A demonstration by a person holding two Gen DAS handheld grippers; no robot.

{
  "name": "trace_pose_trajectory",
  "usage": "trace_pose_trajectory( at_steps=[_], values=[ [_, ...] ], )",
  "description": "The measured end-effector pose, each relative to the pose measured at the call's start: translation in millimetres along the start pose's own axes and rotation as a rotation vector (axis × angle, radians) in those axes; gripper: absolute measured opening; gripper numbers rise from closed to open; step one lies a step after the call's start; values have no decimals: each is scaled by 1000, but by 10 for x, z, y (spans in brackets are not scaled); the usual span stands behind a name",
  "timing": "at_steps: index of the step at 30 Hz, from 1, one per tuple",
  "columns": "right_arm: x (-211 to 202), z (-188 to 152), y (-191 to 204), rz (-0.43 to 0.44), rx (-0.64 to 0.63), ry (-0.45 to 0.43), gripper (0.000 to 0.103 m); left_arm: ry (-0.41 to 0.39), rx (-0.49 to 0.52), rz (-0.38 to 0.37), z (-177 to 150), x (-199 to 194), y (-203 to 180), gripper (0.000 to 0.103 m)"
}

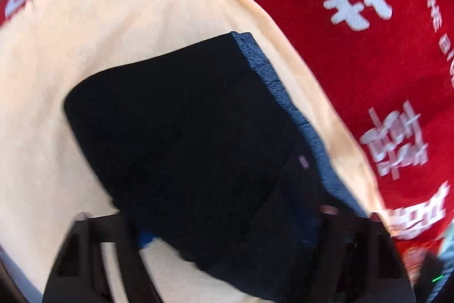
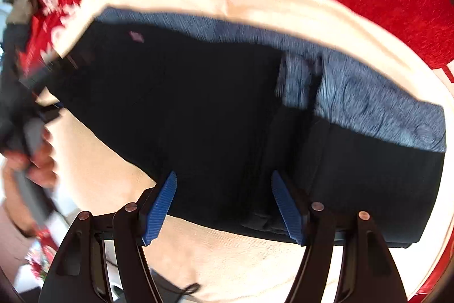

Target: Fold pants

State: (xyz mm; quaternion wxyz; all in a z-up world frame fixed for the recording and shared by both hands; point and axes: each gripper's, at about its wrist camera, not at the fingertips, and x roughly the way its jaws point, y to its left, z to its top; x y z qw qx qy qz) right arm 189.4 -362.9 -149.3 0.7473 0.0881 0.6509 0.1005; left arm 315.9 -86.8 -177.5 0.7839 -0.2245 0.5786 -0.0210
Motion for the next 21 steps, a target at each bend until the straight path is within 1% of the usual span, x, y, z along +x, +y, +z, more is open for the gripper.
trace_pose_trajectory(
  at_steps=[1,2,3,4,5,6,7,9,13,15,17,19,21],
  values=[
    [-109,101,5,24,8,-21,74,-8,74,70,-10,-11,-76,45],
    [-188,195,16,53,12,-33,74,-25,142,104,-31,-30,-160,41],
    [-255,315,36,96,14,-36,74,-60,246,153,-84,-71,-285,38],
    [-298,448,72,143,13,-30,74,-97,369,210,-167,-101,-433,38],
    [-335,606,141,191,8,-18,74,-127,466,250,-254,-123,-554,38],
    [-359,751,226,229,-3,-5,74,-155,559,282,-350,-142,-666,38],
    [-366,877,335,269,-22,10,75,-172,623,301,-426,-157,-738,38],
    [-321,1128,592,335,-75,53,80,-189,682,323,-497,-174,-803,38],
    [-93,1550,1287,413,-200,205,81,-202,745,368,-546,-155,-866,38],
    [73,1691,1645,405,-275,292,82,-217,789,389,-599,-150,-904,38],
    [283,1765,1889,368,-315,365,82,-231,827,402,-651,-138,-946,38],
    [474,1775,2021,335,-326,432,82,-238,847,409,-682,-140,-960,38],
    [634,1709,2090,295,-331,486,82,-236,847,409,-694,-155,-951,38]
  ],
)
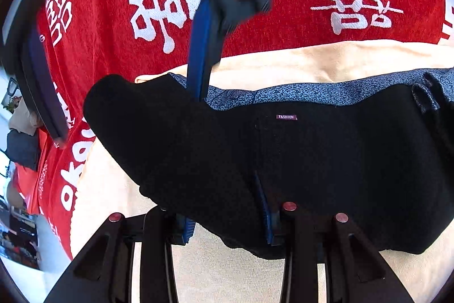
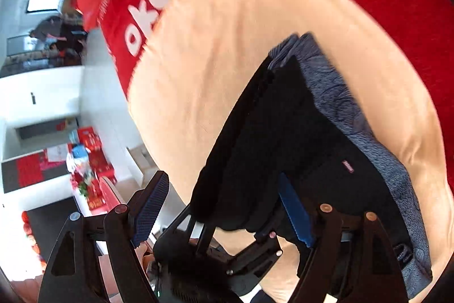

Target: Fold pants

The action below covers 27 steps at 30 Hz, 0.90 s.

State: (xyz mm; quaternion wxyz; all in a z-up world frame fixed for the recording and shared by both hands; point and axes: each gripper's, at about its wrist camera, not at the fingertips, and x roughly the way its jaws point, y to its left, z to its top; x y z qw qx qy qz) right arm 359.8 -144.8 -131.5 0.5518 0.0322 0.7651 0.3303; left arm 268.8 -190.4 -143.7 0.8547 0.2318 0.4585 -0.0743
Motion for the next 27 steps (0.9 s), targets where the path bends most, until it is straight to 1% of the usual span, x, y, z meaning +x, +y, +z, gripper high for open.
trace_pose_trajectory(
  at_steps=[2,4,5,6,7,8,9,11,13,14,16,17,20,24,26,27],
  values=[
    [137,27,2,-42,-14,34,82,7,1,7,5,-5,-9,38],
    [175,-9,-62,-108,-17,45,81,7,9,16,21,-16,-33,38],
    [164,2,-87,-110,-24,36,58,8,7,17,35,-22,-43,38],
    [128,-42,-119,-110,-25,15,27,14,2,10,49,-30,-44,38],
    [54,-101,-153,-126,-25,-20,21,29,-10,-5,60,-32,-36,38],
    [-19,-143,-165,-131,-30,-55,19,43,-27,-28,69,-44,-26,38],
    [-115,-232,-196,-113,-32,-91,18,35,-32,-44,81,-94,-33,38],
    [-310,-467,-283,-62,-22,-158,18,6,-11,-58,130,-253,-95,38],
    [-529,-755,-402,-7,2,-235,18,-22,0,-93,186,-425,-153,38],
    [-628,-828,-446,16,17,-266,18,-37,6,-113,220,-522,-192,38],
    [-832,-1137,-588,75,57,-350,18,-68,24,-147,301,-718,-287,38],
    [-941,-1254,-664,96,72,-384,18,-81,31,-164,341,-804,-343,38],
    [-1188,-1763,-890,144,119,-497,18,-113,41,-239,493,-1081,-518,38],
    [-1430,-2460,-1301,201,212,-623,18,-138,86,-337,688,-1401,-913,38],
    [-1504,-2775,-1522,215,252,-666,18,-141,115,-380,771,-1527,-1177,38],
    [-1533,-2987,-1692,224,284,-688,18,-137,127,-399,806,-1568,-1309,38]
  ],
)
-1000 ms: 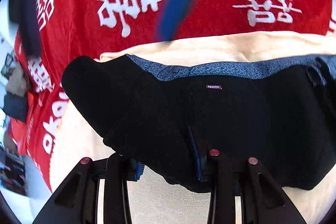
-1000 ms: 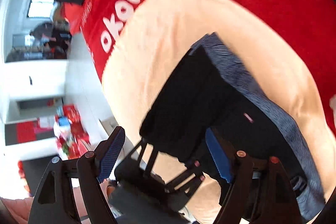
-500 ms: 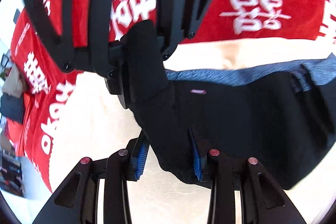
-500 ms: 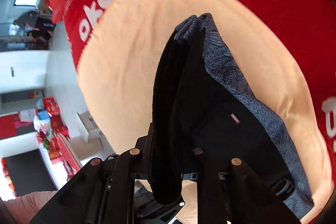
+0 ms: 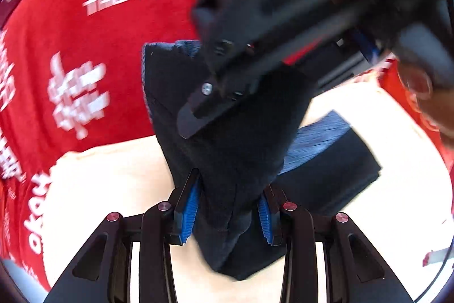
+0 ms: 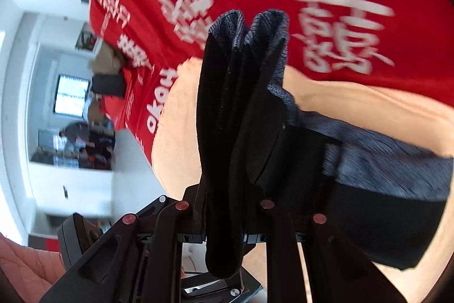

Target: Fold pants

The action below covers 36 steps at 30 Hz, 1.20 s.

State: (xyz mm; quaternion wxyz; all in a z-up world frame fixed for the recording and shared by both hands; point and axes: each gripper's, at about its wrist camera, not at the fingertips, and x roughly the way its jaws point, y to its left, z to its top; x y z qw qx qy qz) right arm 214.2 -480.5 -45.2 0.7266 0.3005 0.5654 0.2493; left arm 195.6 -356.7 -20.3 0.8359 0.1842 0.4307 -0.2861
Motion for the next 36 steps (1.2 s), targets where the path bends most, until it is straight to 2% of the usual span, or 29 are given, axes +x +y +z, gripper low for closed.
trace_pose_trajectory(
  at_steps=[5,10,13,16,19,20,21,23,26,28,31,34,36],
  values=[
    [-600,-368,-815,6,131,-78,18,30,78,-80,153,215,-764,38],
    [-637,-665,-1613,-15,248,-75,20,104,170,-110,73,618,-1409,38],
    [-503,-795,-1942,-22,303,-57,20,177,195,-105,-33,862,-1614,38],
    [-431,-874,-2124,-1,339,-60,20,202,226,-74,-103,968,-1688,40],
    [-403,-948,-2209,-35,341,-48,25,223,257,-79,-178,992,-1749,56],
    [-399,-966,-2211,-39,343,-47,26,235,267,-78,-204,980,-1751,71],
    [-435,-980,-2234,-39,343,-49,26,241,264,-83,-223,950,-1731,77],
    [-463,-986,-2208,-58,331,-52,26,242,251,-99,-257,847,-1626,77],
    [-451,-981,-2100,-137,288,-40,28,233,217,-65,-244,699,-1374,77],
    [-431,-969,-2055,-172,282,-37,31,229,154,-39,-198,631,-1098,77],
    [-466,-996,-1999,-231,287,-40,35,212,45,40,-97,639,-602,78],
    [-473,-1008,-1923,-324,296,-43,38,237,-89,115,1,828,-83,77],
    [-545,-1036,-1883,-387,314,-60,41,276,-166,121,-28,1036,216,78]
  ],
)
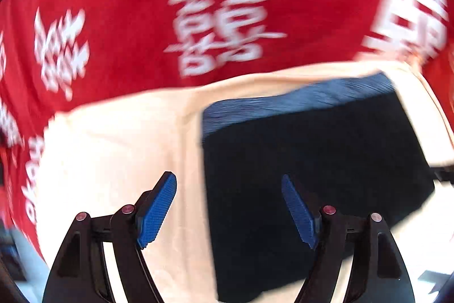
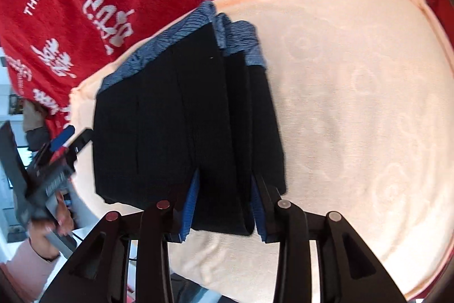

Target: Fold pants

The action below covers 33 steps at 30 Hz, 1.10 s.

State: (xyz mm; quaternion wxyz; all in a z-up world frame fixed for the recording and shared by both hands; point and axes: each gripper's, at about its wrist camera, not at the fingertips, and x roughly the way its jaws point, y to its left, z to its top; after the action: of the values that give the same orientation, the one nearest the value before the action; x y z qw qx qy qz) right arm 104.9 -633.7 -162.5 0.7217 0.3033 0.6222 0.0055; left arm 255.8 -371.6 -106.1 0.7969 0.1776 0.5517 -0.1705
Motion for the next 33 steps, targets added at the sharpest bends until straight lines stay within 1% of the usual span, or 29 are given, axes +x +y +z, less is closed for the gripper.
trace_pose_trajectory(
  at_steps=[1,2,3,4,6,8,9,11,13,15,17,20,22,24,26,29,32,33],
  values=[
    [-49,-11,13,-18,3,-16,41,30,-34,3,21,128,94,78],
    [-112,-28,13,-31,1,-36,41,55,-61,-14,22,234,164,78],
    [-203,-39,44,-37,-9,-70,41,69,-79,-29,19,313,202,78],
    [-265,-39,87,-30,-19,-93,41,74,-88,-29,-11,361,208,78],
    [-377,-10,219,-3,-46,-139,41,63,-76,-26,-74,380,157,78],
    [-382,31,345,21,-68,-151,42,53,-51,-20,-142,383,71,78],
    [-336,58,427,35,-82,-144,44,48,-42,-12,-172,381,22,78],
    [-187,68,522,37,-106,-106,46,41,-31,-3,-199,373,-20,78],
    [7,28,558,7,-130,-48,46,48,-34,-6,-196,365,-23,78],
    [167,-57,531,-45,-160,-17,46,65,-52,-24,-188,360,3,78],
    [186,-138,529,-61,-213,-41,46,79,-67,-53,-206,322,7,78],
    [193,-187,593,-89,-294,-37,48,91,-46,-73,-255,296,-24,78],
    [189,-178,614,-82,-310,-26,54,104,-40,-73,-286,278,-51,78],
    [203,-167,633,-70,-318,-13,64,115,-48,-66,-311,252,-92,78],
    [229,-151,692,-71,-325,-6,67,128,-64,-55,-321,241,-117,78],
    [234,-160,712,-73,-344,-1,70,143,-106,-54,-347,189,-149,78],
    [230,-161,690,-48,-352,3,72,152,-123,-67,-399,169,-226,78],
    [233,-149,684,-31,-352,7,74,151,-118,-64,-409,154,-254,80]
  ],
)
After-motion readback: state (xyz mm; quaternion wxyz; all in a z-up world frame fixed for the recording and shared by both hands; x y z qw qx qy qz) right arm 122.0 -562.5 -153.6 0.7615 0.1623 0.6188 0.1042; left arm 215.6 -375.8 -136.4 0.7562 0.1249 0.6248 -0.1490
